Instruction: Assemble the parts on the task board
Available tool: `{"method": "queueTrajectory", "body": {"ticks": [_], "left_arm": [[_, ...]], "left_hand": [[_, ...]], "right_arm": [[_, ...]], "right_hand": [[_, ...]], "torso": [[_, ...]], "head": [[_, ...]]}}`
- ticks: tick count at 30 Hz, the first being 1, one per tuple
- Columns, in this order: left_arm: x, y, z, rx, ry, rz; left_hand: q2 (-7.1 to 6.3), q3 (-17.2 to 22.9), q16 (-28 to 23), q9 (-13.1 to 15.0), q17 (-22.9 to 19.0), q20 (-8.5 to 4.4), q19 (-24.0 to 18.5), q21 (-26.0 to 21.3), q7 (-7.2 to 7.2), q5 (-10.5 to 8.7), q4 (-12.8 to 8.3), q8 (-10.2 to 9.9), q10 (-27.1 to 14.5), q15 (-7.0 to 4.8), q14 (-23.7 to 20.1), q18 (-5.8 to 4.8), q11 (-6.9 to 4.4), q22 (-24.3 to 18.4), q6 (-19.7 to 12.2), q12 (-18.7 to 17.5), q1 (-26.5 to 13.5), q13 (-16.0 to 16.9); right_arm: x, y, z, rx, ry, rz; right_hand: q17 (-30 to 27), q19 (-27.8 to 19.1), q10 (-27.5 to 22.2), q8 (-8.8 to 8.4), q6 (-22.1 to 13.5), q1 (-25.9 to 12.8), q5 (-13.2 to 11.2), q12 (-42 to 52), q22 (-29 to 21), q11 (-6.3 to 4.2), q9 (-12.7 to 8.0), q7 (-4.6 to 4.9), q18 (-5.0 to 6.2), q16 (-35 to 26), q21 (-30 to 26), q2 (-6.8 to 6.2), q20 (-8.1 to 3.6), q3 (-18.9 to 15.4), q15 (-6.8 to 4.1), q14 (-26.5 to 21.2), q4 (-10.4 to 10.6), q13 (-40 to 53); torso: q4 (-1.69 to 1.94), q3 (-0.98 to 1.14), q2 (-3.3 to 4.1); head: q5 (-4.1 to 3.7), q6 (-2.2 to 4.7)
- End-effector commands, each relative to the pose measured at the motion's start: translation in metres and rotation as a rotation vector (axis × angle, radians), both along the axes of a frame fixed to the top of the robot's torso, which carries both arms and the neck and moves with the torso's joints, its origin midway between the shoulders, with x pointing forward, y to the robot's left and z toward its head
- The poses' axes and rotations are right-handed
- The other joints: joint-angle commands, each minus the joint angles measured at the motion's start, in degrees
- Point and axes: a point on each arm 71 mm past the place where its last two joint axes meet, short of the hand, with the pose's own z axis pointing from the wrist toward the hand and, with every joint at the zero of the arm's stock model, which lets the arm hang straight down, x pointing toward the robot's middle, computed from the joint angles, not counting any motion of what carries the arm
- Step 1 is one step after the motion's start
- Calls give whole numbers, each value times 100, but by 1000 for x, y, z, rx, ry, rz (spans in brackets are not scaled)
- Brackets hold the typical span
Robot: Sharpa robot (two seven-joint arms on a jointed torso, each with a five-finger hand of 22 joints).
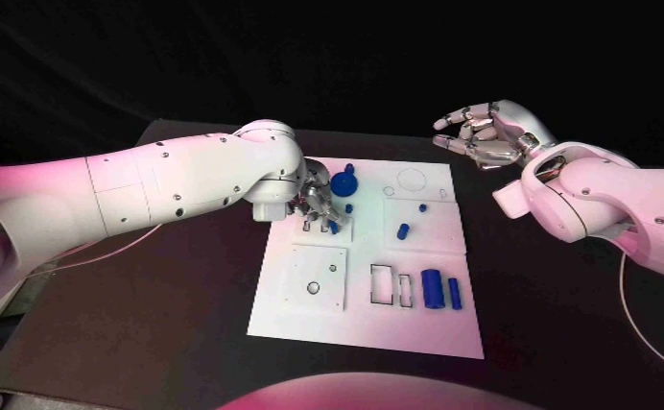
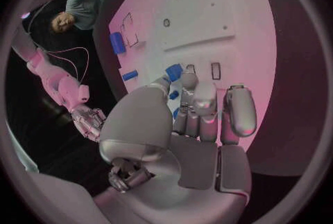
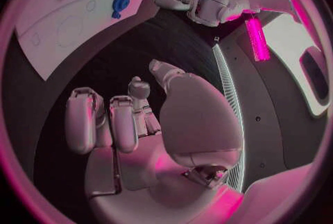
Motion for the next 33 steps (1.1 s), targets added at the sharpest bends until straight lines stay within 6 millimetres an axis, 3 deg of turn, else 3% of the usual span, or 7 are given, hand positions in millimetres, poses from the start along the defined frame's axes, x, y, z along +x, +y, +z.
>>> {"method": "queueTrajectory", "body": {"ticks": [1,6,7,12,16,24,33], "left_arm": [[-2,-2,-1,-30,28,2],[-1,-3,1,-73,16,25],[0,-2,1,-87,16,36],[1,1,1,-119,28,73],[1,6,1,-136,34,106],[2,12,1,-143,26,136],[3,21,0,-129,13,142]], "left_hand": [[-61,306,-25,34,14,-6,-19,28,-16,27,9,-21,-17,-35,17,-105,-38,17,39,-31,135,-17],[-309,1378,-39,187,36,-25,8,52,-44,-4,-49,54,12,-69,21,-115,-65,78,27,-40,460,-29],[-480,1934,-43,331,48,-40,23,65,-17,-45,-38,162,59,-88,24,-120,-66,110,11,-36,483,-34],[-789,2978,-57,653,70,-47,30,77,-50,-119,-243,361,127,-66,29,-123,-73,141,-77,-54,283,-104],[-869,3297,-62,779,79,-49,34,81,-59,-135,-376,426,160,-78,31,-126,-81,155,-91,-22,124,-97],[-912,3417,-64,840,86,-51,34,82,-61,-147,-432,456,172,-80,34,-126,-83,159,-92,-2,14,-84],[-1184,3170,-71,911,102,-44,20,66,-66,-177,-203,433,122,-71,39,-121,-76,142,-47,-52,-670,-172]], "right_arm": [[0,2,-1,-8,5,15],[0,2,-2,-9,8,15],[0,2,-3,-10,9,15],[0,1,-3,-11,14,15],[0,1,-4,-12,15,13],[0,0,-4,-12,14,11],[0,0,-5,-12,19,11]], "right_hand": [[103,-51,-23,36,-37,-37,21,-28,656,-1,5,-3,38,-21,-28,-23,4,6,-26,228,36,-3],[103,-51,-23,36,-37,-37,21,-28,656,-1,5,-3,38,-21,-28,-23,4,6,-26,228,36,-3],[103,-51,-23,36,-37,-37,21,-28,656,-1,5,-3,38,-21,-28,-23,4,6,-26,228,36,-3],[91,-56,-22,43,-36,-39,27,-31,651,-1,6,-3,40,-28,-38,-21,4,7,-26,224,40,-9],[83,-56,-24,47,-36,-42,29,-34,651,-1,7,-3,40,-33,-39,-23,4,5,-26,222,44,-14],[42,-79,-38,60,-41,-57,33,-55,625,0,8,-3,49,-59,-80,-26,4,-3,-26,210,60,-40],[34,-80,-37,68,-44,-64,34,-55,623,-1,9,-4,50,-67,-85,-25,4,-6,-27,207,70,-44]], "torso": [[-1,3,-4],[-1,4,-7],[0,3,-5],[0,6,-1],[1,4,0],[9,2,1],[3,1,-4]], "head": [[5,-4],[5,-6],[3,-5],[-3,-1],[-5,3],[-14,19],[-10,20]]}}
